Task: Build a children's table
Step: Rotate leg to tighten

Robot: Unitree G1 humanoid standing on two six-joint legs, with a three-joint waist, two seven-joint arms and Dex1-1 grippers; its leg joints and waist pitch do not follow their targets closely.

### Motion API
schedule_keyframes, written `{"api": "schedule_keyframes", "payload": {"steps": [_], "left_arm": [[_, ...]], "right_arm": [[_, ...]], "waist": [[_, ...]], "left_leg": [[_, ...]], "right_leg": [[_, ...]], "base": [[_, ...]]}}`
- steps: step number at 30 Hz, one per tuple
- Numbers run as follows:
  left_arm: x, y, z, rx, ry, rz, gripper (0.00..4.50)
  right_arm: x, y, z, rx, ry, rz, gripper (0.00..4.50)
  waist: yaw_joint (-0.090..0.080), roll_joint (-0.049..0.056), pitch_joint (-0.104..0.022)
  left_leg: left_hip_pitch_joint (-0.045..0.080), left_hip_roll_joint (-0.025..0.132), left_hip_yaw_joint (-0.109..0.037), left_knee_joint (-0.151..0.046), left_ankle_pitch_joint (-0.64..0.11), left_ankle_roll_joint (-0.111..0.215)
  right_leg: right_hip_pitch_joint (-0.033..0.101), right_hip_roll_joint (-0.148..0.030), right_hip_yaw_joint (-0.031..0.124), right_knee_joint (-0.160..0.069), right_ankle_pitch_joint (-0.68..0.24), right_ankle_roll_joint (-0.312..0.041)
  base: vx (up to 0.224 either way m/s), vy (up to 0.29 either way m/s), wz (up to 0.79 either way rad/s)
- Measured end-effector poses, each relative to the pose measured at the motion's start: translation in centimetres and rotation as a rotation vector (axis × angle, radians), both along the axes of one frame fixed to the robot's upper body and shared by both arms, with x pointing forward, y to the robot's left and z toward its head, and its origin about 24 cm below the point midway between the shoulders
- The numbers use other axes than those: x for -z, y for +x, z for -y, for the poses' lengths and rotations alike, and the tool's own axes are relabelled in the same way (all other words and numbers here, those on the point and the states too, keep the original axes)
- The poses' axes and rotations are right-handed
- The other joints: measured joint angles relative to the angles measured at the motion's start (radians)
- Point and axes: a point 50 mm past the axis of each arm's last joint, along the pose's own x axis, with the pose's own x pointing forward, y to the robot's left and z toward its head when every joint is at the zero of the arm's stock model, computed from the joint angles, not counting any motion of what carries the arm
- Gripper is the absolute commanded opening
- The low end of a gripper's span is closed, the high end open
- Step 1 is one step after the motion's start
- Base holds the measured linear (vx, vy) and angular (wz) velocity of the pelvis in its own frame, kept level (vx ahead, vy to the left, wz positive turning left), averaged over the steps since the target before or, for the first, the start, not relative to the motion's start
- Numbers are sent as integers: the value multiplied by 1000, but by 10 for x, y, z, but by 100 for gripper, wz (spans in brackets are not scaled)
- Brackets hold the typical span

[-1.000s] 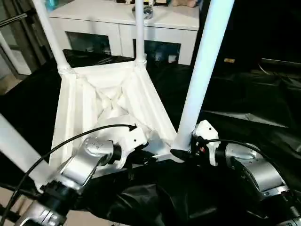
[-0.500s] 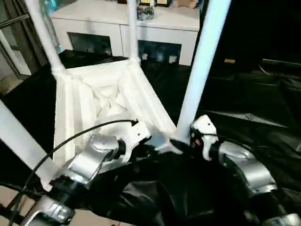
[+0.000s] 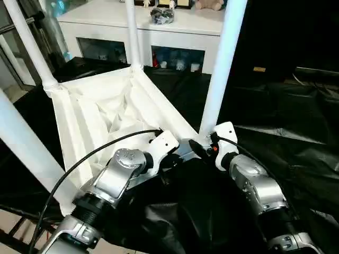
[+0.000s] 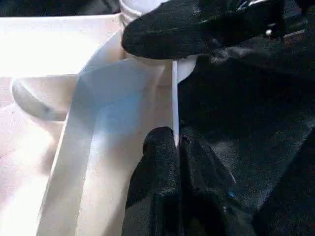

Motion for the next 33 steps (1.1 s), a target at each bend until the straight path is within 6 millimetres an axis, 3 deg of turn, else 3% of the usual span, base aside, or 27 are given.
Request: {"api": "schedule_keyframes", "payload": {"steps": [9,18,26,33], "left_arm": [[-3,-13,-24,168,-49,-38,0],[-3,-26,-45,271,-65,-117,0],[-3,-31,-53,313,-64,-157,0],[-1,-29,-48,281,-59,-113,0]], "right_arm": [[-9,-18,20,-337,-2,-15,390],[-14,-37,26,-593,8,-78,372],[-15,-42,29,-670,32,-125,293],[-12,-40,24,-616,39,-113,276]], "waist": [[19,6,1],[18,4,2],[21,4,2],[20,3,3]], "left_leg": [[-3,0,0,-3,2,7],[-3,0,0,-3,2,7],[-2,0,0,-3,2,7],[-1,0,0,-2,1,4]], "right_leg": [[-2,0,-1,-1,-7,-4],[-1,0,-1,0,-7,-4],[-1,0,-1,0,-7,-4],[0,0,-1,1,-6,-5]], "base": [[0,0,0],[0,0,0],[0,0,0],[0,0,0]]}}
